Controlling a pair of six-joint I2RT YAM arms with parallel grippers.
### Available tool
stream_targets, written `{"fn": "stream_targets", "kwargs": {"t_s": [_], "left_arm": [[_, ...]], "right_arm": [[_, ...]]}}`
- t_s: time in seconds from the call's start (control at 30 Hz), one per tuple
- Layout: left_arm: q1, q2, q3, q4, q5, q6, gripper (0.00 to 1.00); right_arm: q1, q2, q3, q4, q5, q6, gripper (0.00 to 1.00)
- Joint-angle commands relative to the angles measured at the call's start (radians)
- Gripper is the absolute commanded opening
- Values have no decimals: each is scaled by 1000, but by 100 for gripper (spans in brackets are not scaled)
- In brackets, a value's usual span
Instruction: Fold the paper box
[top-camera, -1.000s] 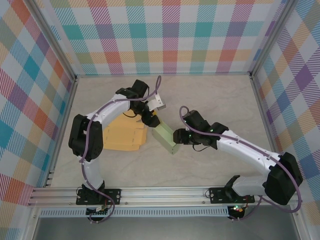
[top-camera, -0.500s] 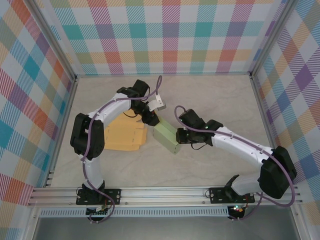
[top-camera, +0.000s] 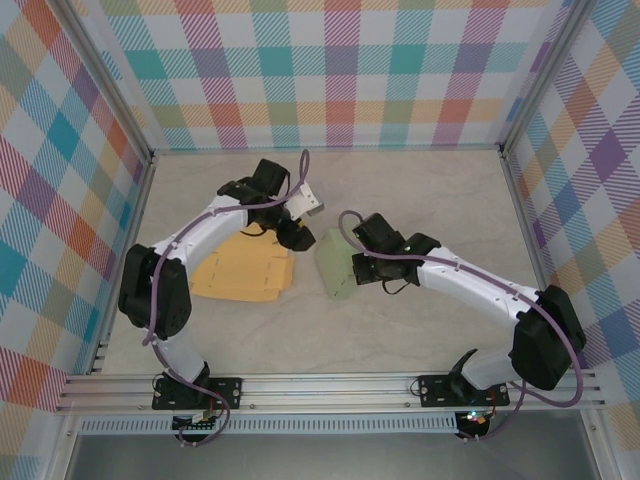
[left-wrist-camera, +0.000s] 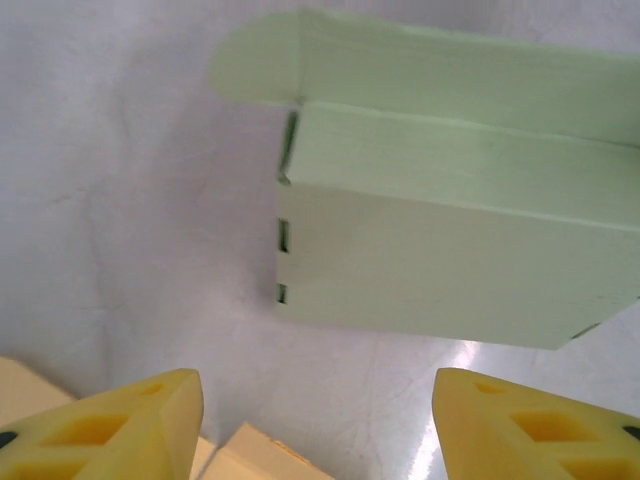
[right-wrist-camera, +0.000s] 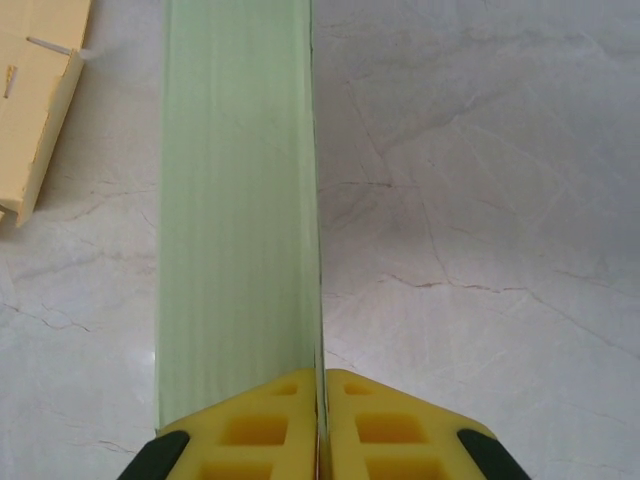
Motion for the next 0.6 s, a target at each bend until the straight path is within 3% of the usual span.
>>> {"fn": "stream_targets", "kwargs": {"t_s": [0.0,0.3,0.57], "left_arm": [[32,-20,10,40,-50,-14,64],[44,-13,13,75,11,0,67],[48,23,47,122,13,112,68]], "right_arm": [[6,1,29,-1,24,-122,10],[6,-2,19,55,23,-335,10],[6,36,40,96,-11,-457,9]]}}
